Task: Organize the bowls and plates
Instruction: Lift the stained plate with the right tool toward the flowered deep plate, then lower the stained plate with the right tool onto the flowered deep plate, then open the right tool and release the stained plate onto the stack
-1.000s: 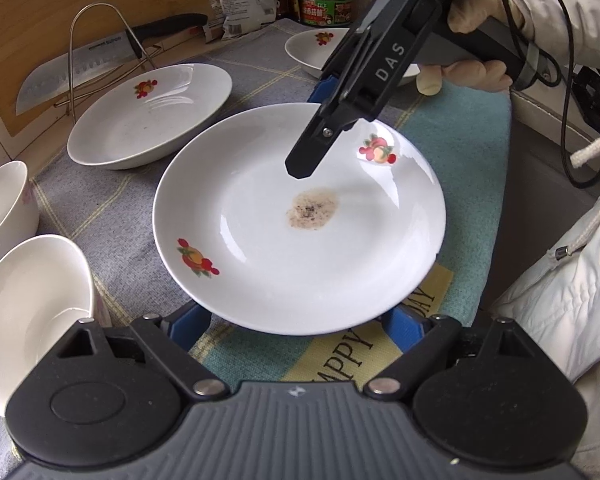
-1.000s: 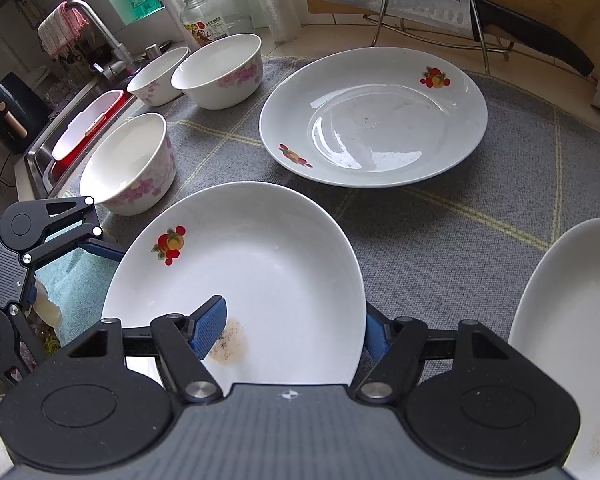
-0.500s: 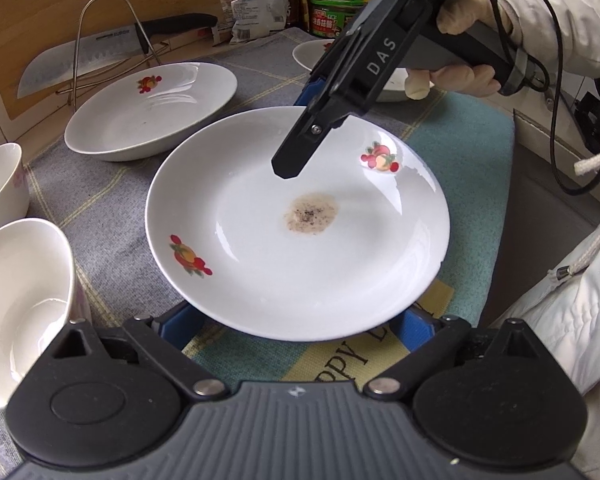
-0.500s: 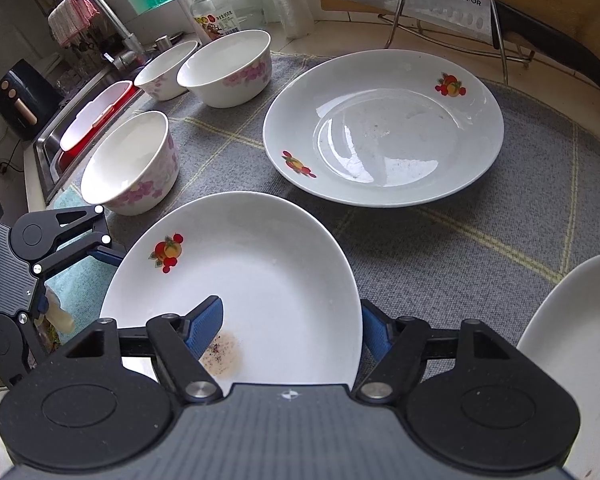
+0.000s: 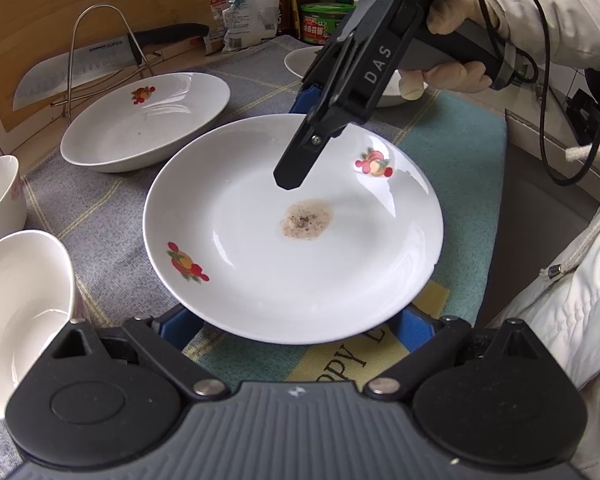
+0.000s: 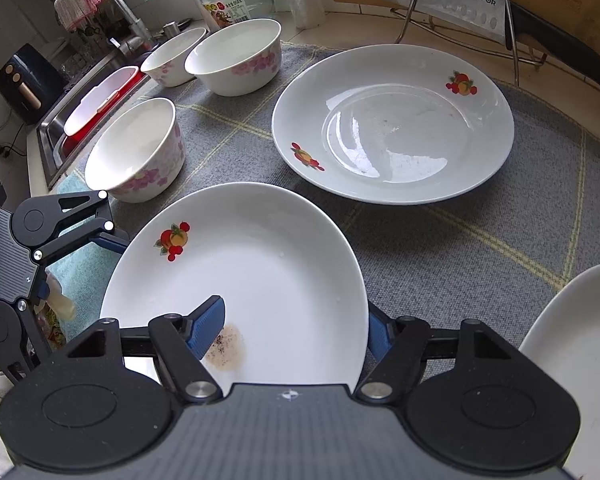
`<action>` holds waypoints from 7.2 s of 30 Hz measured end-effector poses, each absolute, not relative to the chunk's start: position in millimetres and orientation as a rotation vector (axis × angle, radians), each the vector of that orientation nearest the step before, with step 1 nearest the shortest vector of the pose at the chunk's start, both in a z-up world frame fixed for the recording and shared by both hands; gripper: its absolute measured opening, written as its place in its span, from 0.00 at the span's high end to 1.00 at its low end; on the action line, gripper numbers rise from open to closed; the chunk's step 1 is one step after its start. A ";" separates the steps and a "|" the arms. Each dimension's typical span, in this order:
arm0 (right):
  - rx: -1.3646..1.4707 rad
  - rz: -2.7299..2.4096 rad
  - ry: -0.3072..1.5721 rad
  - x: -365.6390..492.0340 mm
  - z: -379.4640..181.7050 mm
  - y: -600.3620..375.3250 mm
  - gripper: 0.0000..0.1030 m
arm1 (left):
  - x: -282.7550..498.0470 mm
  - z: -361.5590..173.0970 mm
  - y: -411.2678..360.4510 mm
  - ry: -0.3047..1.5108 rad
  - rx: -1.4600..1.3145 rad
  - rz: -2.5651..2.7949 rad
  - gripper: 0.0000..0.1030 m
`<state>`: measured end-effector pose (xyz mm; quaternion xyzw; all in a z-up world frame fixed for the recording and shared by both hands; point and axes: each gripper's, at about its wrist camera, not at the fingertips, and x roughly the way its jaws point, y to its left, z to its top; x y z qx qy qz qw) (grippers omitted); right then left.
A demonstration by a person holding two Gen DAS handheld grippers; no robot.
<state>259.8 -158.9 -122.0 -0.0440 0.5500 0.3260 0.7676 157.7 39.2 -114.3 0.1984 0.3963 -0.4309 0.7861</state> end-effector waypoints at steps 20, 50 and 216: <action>-0.053 0.681 1.176 254.2 -109.8 -178.1 0.30 | 163.5 -107.0 35.5 0.843 0.433 -0.921 0.05; -0.056 0.653 1.089 250.8 -80.5 -204.6 0.29 | 176.6 -83.4 11.6 0.801 0.479 -0.921 0.06; 0.245 0.235 1.104 239.5 -87.4 -394.0 0.06 | 243.2 -104.9 -172.8 0.840 0.598 -1.180 0.04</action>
